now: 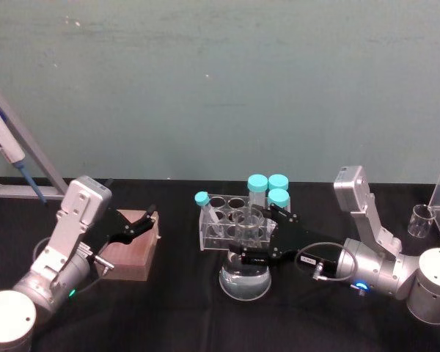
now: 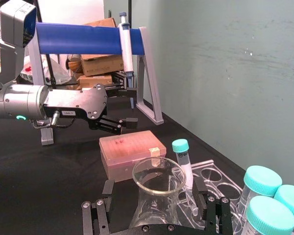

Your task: Place the experimental apparatus aside using one hand.

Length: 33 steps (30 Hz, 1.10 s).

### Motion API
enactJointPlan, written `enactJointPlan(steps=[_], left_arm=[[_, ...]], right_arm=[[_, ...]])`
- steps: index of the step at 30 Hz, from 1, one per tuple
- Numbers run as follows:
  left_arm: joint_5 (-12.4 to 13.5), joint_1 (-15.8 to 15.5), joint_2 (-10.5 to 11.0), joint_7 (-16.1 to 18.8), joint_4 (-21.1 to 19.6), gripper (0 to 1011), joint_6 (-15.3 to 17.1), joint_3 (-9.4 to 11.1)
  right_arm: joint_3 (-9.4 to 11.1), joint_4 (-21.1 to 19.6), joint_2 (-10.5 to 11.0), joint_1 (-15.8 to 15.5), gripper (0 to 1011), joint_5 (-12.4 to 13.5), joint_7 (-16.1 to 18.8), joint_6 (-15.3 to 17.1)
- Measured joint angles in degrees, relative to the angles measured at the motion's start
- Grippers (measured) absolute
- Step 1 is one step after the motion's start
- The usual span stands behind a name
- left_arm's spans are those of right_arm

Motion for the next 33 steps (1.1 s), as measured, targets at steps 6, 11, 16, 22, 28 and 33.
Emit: enactJointPlan(steps=[6,11,16,22,28,33], left_arm=[[0.0,0.0,0.0,0.0,0.0,1000,0.0,0.0],[0.0,0.0,0.0,0.0,0.0,1000,0.0,0.0],[0.0,0.0,0.0,0.0,0.0,1000,0.0,0.0],[0.0,0.0,0.0,0.0,0.0,1000,0.0,0.0],[0.0,0.0,0.0,0.0,0.0,1000,0.0,0.0],[0.0,0.0,0.0,0.0,0.0,1000,0.0,0.0]], right_arm=[[-0.3,1.1,-0.7,0.6,1000,-0.2,-0.1,-0.2],[-0.3,2.2,-1.3,1.0,1000,-0.6,-0.4,-0.3],[-0.3,2.8,-1.6,1.3,1000,-0.8,-0.7,-0.3],[-0.2,3.1,-1.8,1.6,1000,-1.2,-1.0,-0.2],[-0.3,3.1,-1.8,1.6,1000,-1.2,-1.0,-0.1],[-0.2,3.1,-1.8,1.5,1000,-1.2,-1.0,-0.1]])
